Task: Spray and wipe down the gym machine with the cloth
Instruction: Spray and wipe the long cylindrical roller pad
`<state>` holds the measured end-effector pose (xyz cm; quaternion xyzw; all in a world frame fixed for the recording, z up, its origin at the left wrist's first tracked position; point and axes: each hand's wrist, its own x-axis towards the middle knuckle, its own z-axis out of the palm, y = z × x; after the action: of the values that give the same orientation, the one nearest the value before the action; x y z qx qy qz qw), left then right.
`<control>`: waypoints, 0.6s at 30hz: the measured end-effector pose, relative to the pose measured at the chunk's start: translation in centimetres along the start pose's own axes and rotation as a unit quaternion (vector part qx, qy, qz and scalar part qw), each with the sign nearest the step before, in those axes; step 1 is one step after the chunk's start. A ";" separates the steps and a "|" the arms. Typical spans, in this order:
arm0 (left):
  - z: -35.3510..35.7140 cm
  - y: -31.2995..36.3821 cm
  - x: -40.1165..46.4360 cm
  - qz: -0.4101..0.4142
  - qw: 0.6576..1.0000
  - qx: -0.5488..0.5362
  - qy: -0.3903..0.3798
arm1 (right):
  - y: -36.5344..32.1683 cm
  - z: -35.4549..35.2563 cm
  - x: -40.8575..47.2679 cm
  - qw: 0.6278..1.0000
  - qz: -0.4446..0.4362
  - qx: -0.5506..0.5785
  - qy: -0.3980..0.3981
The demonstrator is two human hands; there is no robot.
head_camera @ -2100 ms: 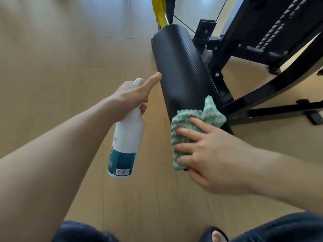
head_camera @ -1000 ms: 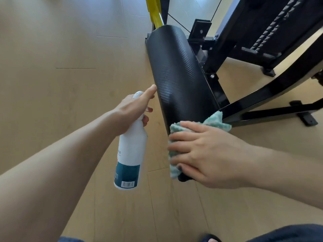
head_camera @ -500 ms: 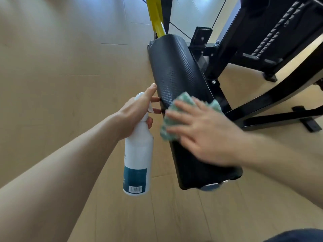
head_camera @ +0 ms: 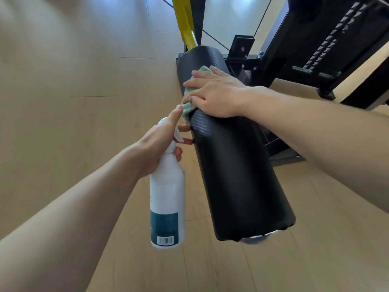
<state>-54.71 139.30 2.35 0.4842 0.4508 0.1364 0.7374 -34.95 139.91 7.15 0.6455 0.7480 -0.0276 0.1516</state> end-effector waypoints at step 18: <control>-0.8 1.2 2.9 0.019 0.999 -0.006 0.046 | -4.1 0.9 -5.5 0.995 -0.050 -0.083 -0.024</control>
<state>-53.50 142.20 1.69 0.4815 0.4741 0.1757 0.7159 -38.12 133.77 7.10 0.5921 0.7750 0.0113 0.2207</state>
